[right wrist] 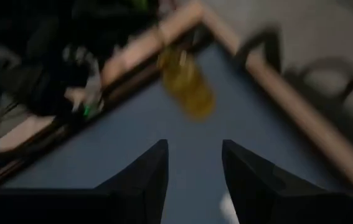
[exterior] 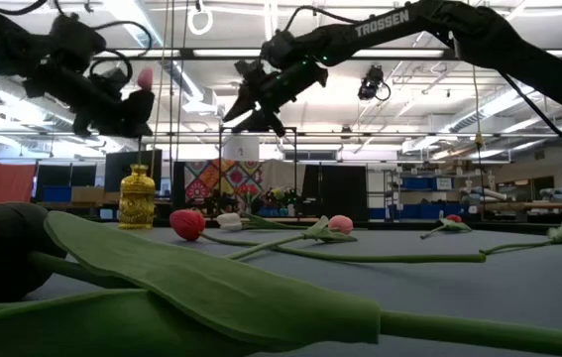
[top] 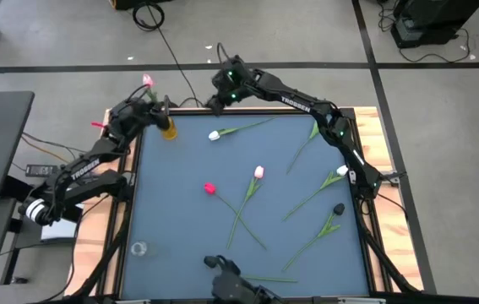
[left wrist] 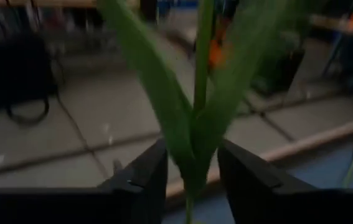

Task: Sort flowers into vase by color
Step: Put the left pink flower into the yellow vase, then put the pink flower into the yellow vase

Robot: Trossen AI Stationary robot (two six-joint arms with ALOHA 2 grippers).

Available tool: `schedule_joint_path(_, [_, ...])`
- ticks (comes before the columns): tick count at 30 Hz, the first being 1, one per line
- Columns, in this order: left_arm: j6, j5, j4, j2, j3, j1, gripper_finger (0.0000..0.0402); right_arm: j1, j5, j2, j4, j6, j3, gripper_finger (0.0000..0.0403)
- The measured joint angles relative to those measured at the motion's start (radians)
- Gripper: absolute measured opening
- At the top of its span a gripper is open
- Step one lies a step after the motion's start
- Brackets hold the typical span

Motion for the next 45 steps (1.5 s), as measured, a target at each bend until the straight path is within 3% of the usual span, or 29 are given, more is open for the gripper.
schedule_joint_path(6, [-0.003, 0.014, -0.345, 0.002, 0.144, -0.014, 0.0196, 0.012, -0.012, -0.015, -0.297, -0.050, 0.001, 0.0158])
schedule_joint_path(12, [0.058, 0.005, -0.705, 0.028, 0.276, -0.058, 0.0201, 0.043, 0.160, -0.016, -0.599, -0.315, -0.011, 0.0158])
schedule_joint_path(16, [0.053, -0.024, -0.876, 0.025, 0.300, -0.071, 0.0201, 0.052, 0.169, -0.016, -0.662, -0.325, -0.036, 0.0158])
schedule_joint_path(24, [-0.066, -0.003, -0.943, 0.024, 0.281, -0.154, 0.0201, 0.076, 0.142, -0.026, -0.691, -0.249, -0.144, 0.0158])
schedule_joint_path(35, [-0.164, 0.004, -0.943, 0.024, 0.281, -0.345, 0.0201, 0.154, 0.131, -0.247, -0.489, -0.149, -0.497, 0.0157])
schedule_joint_path(45, [-0.301, 0.006, -0.932, 0.024, 0.281, -0.473, 0.0201, 0.231, 0.139, -0.531, -0.048, 0.310, -0.973, 0.0157])
